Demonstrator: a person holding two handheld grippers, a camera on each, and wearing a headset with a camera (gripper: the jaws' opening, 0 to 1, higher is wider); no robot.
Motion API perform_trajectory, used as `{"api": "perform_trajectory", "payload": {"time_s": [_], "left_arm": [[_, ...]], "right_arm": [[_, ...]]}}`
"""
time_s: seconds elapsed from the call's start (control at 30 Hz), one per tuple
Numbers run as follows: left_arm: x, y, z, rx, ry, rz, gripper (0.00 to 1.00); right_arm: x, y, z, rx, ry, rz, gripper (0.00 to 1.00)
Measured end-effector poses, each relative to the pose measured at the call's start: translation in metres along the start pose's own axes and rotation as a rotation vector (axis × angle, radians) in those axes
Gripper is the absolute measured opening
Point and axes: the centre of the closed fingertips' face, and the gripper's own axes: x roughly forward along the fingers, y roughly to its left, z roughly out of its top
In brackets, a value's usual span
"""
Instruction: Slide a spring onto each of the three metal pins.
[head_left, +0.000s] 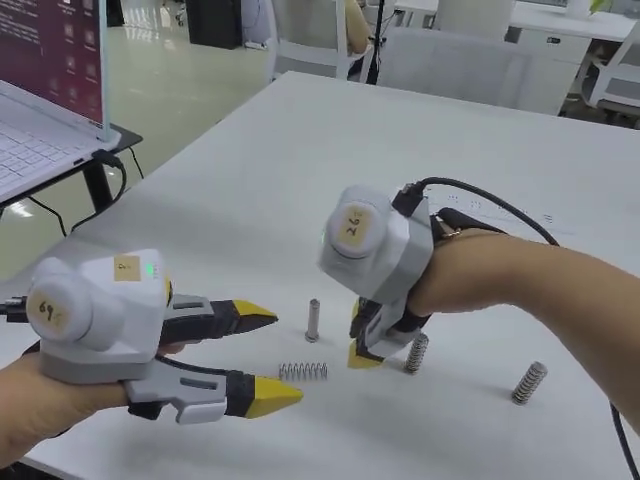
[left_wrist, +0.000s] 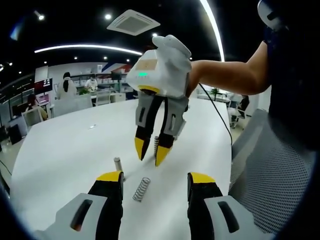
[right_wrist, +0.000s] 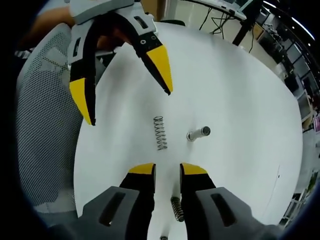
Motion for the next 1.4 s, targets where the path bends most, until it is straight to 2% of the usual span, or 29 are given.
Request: {"api": "perform_trajectory", "payload": {"time_s": [0.43, 0.97, 1.4], "left_arm": [[-0.003, 0.000, -0.003, -0.005, 0.005, 0.007, 0.46], [-0.005, -0.002, -0.002, -0.007, 0.010, 0.010, 0.45], [-0.007, -0.001, -0.004, -0.011, 0.014, 0.009, 0.44]], "right_arm": [[0.019, 0.006, 0.016, -0.037, -0.020, 0.039, 0.13], [0.038, 0.005, 0.014, -0.044, 0.002, 0.068, 0.12], [0.042, 0.007, 0.010, -0.038, 0.012, 0.079, 0.08]]}}
